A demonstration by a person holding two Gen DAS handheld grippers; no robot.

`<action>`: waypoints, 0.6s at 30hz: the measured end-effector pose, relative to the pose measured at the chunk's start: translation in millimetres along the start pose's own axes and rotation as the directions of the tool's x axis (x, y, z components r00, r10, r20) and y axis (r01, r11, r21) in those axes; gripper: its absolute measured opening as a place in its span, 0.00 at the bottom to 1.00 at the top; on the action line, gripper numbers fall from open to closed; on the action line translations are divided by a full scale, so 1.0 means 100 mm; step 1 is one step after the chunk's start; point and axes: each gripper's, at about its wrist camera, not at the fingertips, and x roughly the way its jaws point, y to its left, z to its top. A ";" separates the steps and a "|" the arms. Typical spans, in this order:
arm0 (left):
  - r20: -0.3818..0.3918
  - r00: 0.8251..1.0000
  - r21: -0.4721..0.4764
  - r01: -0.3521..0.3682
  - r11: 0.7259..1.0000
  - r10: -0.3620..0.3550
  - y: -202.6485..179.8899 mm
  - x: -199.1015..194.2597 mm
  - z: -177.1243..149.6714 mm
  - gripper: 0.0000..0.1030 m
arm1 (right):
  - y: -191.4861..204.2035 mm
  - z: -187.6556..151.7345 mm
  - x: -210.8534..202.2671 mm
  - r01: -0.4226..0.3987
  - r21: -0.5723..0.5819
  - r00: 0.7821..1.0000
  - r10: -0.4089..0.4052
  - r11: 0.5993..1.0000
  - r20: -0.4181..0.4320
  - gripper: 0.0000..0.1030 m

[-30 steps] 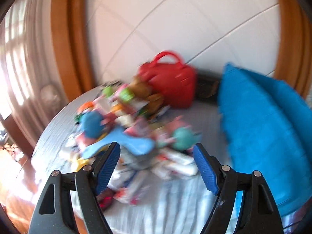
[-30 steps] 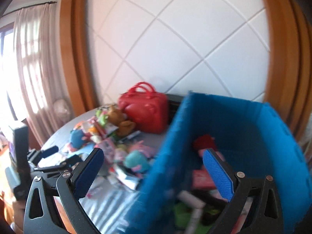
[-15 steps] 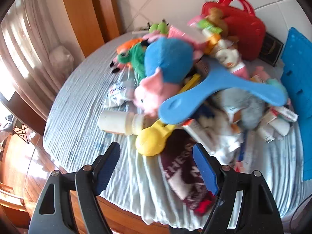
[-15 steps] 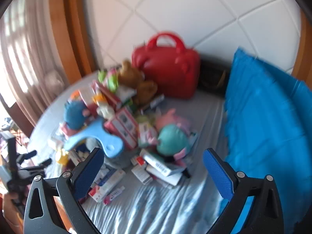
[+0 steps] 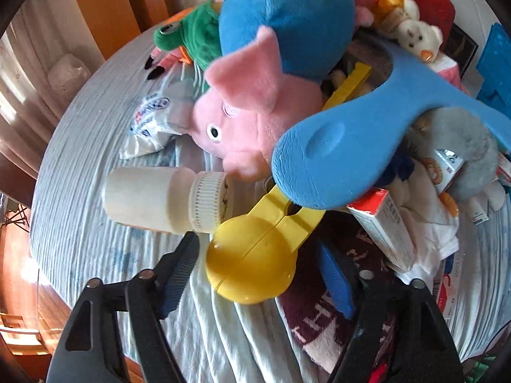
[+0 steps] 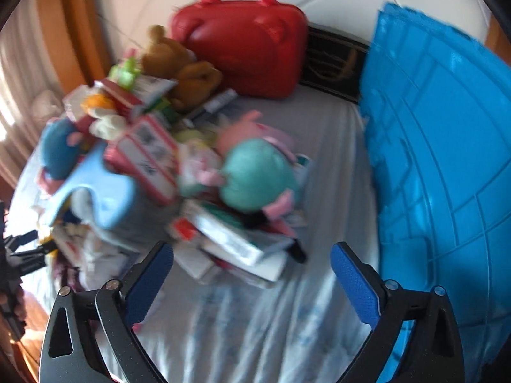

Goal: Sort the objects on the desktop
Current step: 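Grasp the yellow toy scoop with left tool while right tool grasps white tube box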

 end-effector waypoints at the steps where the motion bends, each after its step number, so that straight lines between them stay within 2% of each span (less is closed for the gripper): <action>1: -0.021 1.000 0.002 0.001 1.000 -0.001 -0.01 0.06 0.00 0.63 | -0.05 -0.01 0.06 0.004 0.007 1.000 -0.004 1.000 -0.010 0.95; 2: -0.041 0.999 0.002 -0.015 1.000 0.015 -0.02 0.11 -0.01 0.57 | -0.12 -0.03 0.13 0.010 0.014 1.000 -0.009 1.000 -0.022 0.95; 4: -0.040 0.999 -0.008 -0.013 1.000 0.013 -0.02 0.10 -0.03 0.53 | -0.19 -0.07 0.27 0.010 0.020 0.998 -0.009 1.000 -0.055 0.95; 7: -0.034 0.999 -0.035 0.006 0.999 -0.007 0.02 0.00 -0.09 0.52 | -0.24 -0.12 0.41 -0.011 0.019 0.996 0.013 1.000 -0.086 0.95; 11: -0.017 1.000 -0.054 -0.023 0.998 0.022 0.02 -0.17 -0.20 0.52 | -0.16 -0.15 0.47 -0.021 -0.033 0.996 0.018 0.999 -0.089 0.95; 15: 0.007 1.000 -0.086 -0.020 0.996 0.021 0.07 -0.36 -0.24 0.52 | 0.04 -0.13 0.51 0.011 -0.139 0.998 -0.020 0.990 -0.066 0.94; 18: 0.031 0.999 -0.078 -0.028 0.997 0.031 0.02 -0.46 -0.24 0.52 | 0.10 -0.09 0.64 0.024 -0.166 0.997 -0.037 0.986 -0.074 0.92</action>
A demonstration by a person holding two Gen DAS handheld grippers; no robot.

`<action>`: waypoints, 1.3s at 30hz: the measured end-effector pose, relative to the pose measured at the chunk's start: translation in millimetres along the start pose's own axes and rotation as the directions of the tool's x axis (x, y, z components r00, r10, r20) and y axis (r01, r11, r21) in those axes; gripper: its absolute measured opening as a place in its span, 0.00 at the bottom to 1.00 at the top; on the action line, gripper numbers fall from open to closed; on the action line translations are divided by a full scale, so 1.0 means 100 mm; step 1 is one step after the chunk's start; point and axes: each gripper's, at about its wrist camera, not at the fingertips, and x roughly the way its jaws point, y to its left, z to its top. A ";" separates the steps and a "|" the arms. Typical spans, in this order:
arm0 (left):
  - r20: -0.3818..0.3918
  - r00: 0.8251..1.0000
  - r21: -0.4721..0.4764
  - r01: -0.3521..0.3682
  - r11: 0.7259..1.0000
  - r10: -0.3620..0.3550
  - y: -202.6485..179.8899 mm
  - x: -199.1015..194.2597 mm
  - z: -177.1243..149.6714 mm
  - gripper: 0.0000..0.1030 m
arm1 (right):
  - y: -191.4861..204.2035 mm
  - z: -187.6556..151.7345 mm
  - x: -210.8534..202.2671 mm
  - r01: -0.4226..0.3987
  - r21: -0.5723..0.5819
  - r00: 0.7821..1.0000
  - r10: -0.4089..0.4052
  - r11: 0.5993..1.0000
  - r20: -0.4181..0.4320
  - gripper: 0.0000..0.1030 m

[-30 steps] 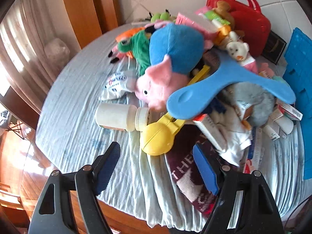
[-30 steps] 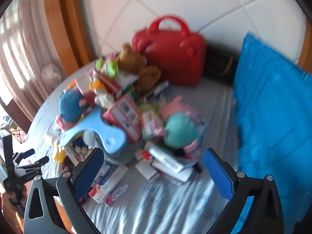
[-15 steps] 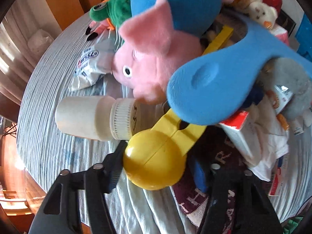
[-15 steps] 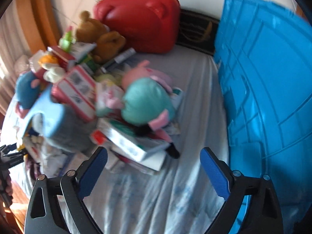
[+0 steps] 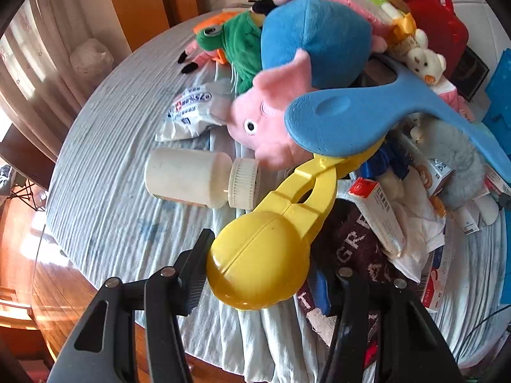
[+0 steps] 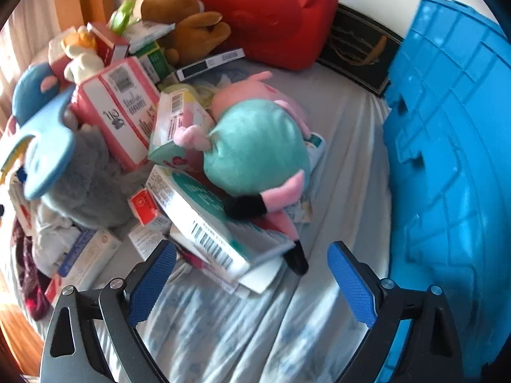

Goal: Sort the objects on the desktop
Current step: 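Grasp the yellow toy scoop with left tool while right tool grasps white tube box, then carry scoop and box into the blue crate and release both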

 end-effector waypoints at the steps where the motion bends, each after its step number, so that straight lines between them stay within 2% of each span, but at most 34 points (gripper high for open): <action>1: 0.007 1.000 0.003 -0.002 1.000 0.002 -0.02 -0.03 0.00 0.52 | 0.01 0.02 0.04 -0.007 -0.004 1.000 0.007 1.000 -0.002 0.85; 2: 0.009 1.000 0.002 -0.001 1.000 0.001 -0.03 -0.05 0.02 0.52 | 0.02 0.03 0.06 -0.011 -0.007 1.000 0.011 1.000 -0.005 0.70; 4: 0.016 1.000 -0.004 0.009 1.000 -0.009 -0.04 -0.12 -0.01 0.51 | 0.02 0.04 0.10 -0.020 -0.004 1.000 0.020 1.000 -0.015 0.48; 5: 0.022 1.000 -0.007 0.016 1.000 -0.015 -0.04 -0.16 0.00 0.50 | 0.02 0.04 0.08 -0.011 -0.004 1.000 0.011 1.000 -0.014 0.42; 8: 0.041 0.999 -0.002 0.029 1.000 -0.029 -0.04 -0.29 0.01 0.45 | 0.00 0.01 -0.02 -0.056 0.017 0.998 0.056 0.998 -0.002 0.33; 12: 0.062 0.998 0.025 0.007 1.000 -0.008 -0.02 -0.35 0.08 0.45 | -0.03 0.01 -0.20 -0.100 0.050 0.995 0.098 0.994 0.033 0.27; 16: 0.079 0.997 0.043 0.022 0.999 -0.025 0.00 -0.38 0.10 0.45 | -0.04 0.03 -0.39 -0.133 0.074 0.989 0.128 0.988 0.079 0.23; 22: 0.101 0.995 0.053 0.004 0.999 -0.010 0.12 -0.53 0.04 0.45 | -0.01 0.07 -0.69 -0.137 0.070 0.981 0.125 0.988 0.148 0.17; 26: 0.152 0.988 0.042 -0.025 0.999 0.019 0.25 -0.70 0.08 0.45 | -0.01 0.11 -0.87 -0.128 0.077 0.976 0.112 0.989 0.184 0.17; 34: 0.287 0.955 0.019 -0.077 0.997 0.068 0.34 -1.17 0.24 0.45 | -0.02 0.18 -1.27 -0.132 0.085 0.950 0.102 0.988 0.294 0.17; 37: 0.343 0.937 0.026 -0.075 0.997 0.061 0.28 -1.36 0.33 0.45 | -0.03 0.19 -1.48 -0.128 0.092 0.936 0.089 0.987 0.341 0.17; 39: 0.365 0.930 0.045 -0.050 0.998 0.030 0.20 -1.44 0.40 0.45 | -0.06 0.20 -1.62 -0.123 0.098 0.925 0.078 0.987 0.373 0.17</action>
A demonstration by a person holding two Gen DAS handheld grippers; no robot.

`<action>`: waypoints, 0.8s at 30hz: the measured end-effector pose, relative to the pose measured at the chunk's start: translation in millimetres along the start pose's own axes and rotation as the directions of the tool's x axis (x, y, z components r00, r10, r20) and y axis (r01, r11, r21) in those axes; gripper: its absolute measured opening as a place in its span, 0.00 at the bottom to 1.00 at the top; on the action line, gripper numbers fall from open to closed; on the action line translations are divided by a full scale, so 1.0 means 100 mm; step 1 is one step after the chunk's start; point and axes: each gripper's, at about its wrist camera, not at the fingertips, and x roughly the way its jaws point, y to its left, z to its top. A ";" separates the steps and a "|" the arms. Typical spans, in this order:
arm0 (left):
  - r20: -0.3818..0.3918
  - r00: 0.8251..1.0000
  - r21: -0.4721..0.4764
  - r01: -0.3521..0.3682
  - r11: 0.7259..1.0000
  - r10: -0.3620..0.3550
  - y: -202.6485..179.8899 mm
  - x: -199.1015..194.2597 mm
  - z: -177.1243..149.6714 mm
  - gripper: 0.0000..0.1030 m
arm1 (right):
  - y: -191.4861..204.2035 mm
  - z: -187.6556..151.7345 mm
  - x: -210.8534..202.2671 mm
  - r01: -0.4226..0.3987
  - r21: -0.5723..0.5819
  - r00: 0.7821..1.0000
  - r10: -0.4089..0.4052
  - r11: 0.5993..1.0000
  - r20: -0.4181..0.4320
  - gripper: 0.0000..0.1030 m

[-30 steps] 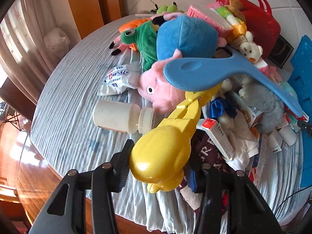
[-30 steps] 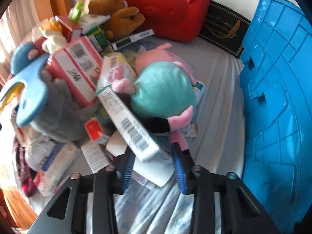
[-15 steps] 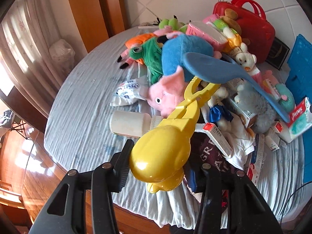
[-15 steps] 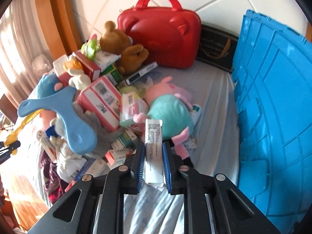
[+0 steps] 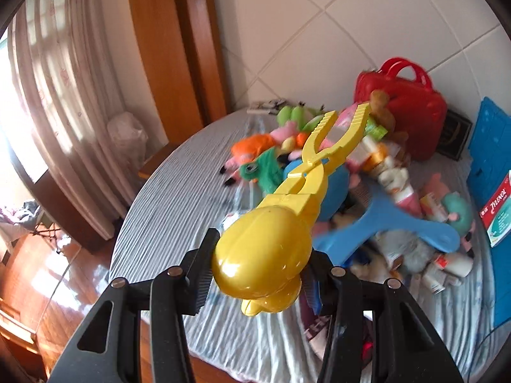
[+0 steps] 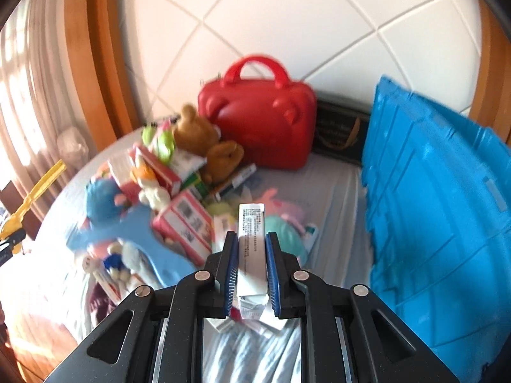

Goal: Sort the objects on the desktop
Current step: 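Carry scoop and box into the blue crate and release both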

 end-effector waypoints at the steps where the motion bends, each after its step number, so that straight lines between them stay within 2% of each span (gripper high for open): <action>1: 0.013 1.000 0.012 0.024 1.000 -0.024 -0.08 -0.03 0.07 0.45 | -0.01 0.04 -0.08 0.004 0.002 1.000 -0.004 1.000 0.020 0.17; 4: 0.040 0.995 0.044 0.089 0.995 -0.091 -0.31 -0.09 0.19 0.45 | -0.08 0.14 -0.33 0.016 0.018 0.997 -0.018 1.000 0.073 0.17; 6: 0.056 0.986 0.070 0.156 0.985 -0.160 -0.54 -0.14 0.31 0.45 | -0.16 0.22 -0.55 0.031 0.040 0.993 -0.035 0.999 0.112 0.17; 9: 0.076 0.965 0.123 0.241 0.963 -0.251 -0.92 -0.24 0.45 0.45 | -0.31 0.28 -0.90 0.064 0.070 0.983 -0.075 0.996 0.165 0.17; 11: 0.085 0.945 0.164 0.301 0.940 -0.317 -1.24 -0.33 0.56 0.45 | -0.42 0.29 -1.15 0.086 0.089 0.974 -0.103 0.992 0.203 0.17; 14: 0.095 0.904 0.224 0.390 0.893 -0.418 -1.74 -0.53 0.69 0.45 | -0.63 0.31 -1.53 0.122 0.123 0.956 -0.150 0.985 0.253 0.17; 18: 0.096 0.834 0.308 0.494 0.813 -0.543 -2.48 -0.92 0.82 0.45 | -0.99 0.29 -2.10 0.201 0.168 0.919 -0.245 0.965 0.310 0.17; 19: 0.094 0.814 0.330 0.517 0.790 -0.573 -2.70 -1.04 0.85 0.45 | -1.07 0.29 -2.21 0.203 0.162 0.913 -0.246 0.966 0.325 0.17; 22: 0.079 0.771 0.385 0.561 0.733 -0.631 -3.30 -1.36 0.93 0.45 | -1.45 0.29 -2.57 0.266 0.196 0.884 -0.320 0.944 0.340 0.17; 24: 0.065 0.750 0.419 0.578 0.700 -0.658 -3.59 -1.56 0.92 0.45 | -1.71 0.31 -2.72 0.299 0.212 0.873 -0.356 0.931 0.334 0.17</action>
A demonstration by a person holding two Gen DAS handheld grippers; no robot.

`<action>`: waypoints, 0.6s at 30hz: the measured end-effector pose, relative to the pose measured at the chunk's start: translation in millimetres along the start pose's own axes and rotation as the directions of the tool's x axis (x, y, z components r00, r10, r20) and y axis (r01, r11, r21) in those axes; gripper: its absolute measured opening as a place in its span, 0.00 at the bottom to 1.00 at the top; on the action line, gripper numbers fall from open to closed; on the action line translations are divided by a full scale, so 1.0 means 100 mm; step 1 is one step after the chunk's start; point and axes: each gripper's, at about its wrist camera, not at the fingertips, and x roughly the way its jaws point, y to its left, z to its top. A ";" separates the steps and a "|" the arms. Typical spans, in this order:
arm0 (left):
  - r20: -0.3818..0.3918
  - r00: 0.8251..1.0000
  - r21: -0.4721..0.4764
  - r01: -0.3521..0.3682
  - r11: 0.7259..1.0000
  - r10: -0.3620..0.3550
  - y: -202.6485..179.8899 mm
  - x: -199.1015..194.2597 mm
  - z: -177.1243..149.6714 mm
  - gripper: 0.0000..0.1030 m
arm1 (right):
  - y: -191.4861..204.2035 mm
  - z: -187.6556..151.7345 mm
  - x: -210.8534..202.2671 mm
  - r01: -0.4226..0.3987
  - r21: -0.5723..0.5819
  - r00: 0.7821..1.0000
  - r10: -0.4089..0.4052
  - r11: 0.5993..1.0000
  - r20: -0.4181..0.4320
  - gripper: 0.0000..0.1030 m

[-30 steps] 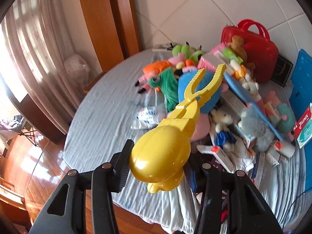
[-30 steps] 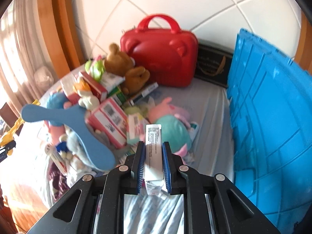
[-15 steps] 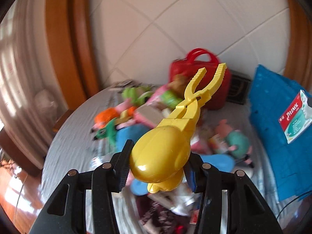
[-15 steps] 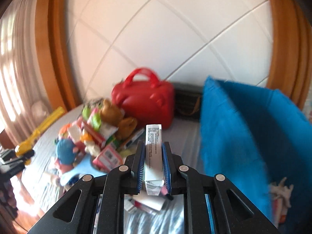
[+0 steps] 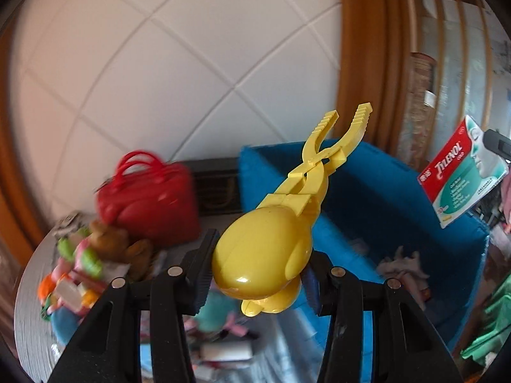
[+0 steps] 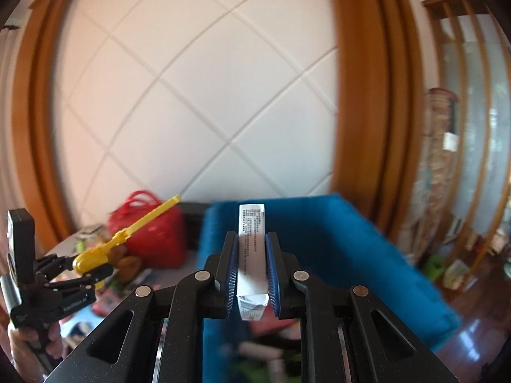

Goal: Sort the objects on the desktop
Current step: 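Carry scoop and box into the blue crate and release both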

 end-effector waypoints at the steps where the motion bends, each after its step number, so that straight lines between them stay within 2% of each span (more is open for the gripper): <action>1: -0.006 1.000 0.016 0.018 1.000 -0.018 -0.19 0.05 0.07 0.45 | -0.14 0.04 0.01 0.010 0.004 1.000 -0.010 1.000 -0.006 0.17; 6: -0.090 0.992 0.080 0.091 0.993 -0.084 -1.10 0.54 0.39 0.45 | -0.76 0.13 0.29 0.016 0.048 0.997 -0.012 0.999 -0.074 0.17; 10: -0.191 0.978 0.119 0.105 0.987 -0.081 -1.59 0.99 0.54 0.45 | -1.17 0.08 0.57 0.022 0.090 0.991 -0.009 0.996 -0.134 0.17; 13: -0.264 0.961 0.124 0.115 0.986 -0.078 -1.76 1.26 0.57 0.45 | -1.35 0.01 0.92 0.017 0.117 0.979 0.007 0.993 -0.202 0.17; 15: -0.298 0.953 0.141 0.098 0.985 -0.053 -1.87 1.44 0.58 0.45 | -1.44 -0.05 1.16 0.014 0.128 0.968 0.019 0.992 -0.252 0.17; 18: -0.348 0.937 0.146 0.087 0.985 -0.031 -1.96 1.66 0.54 0.45 | -1.47 -0.17 1.46 0.034 0.113 0.947 0.004 0.993 -0.320 0.17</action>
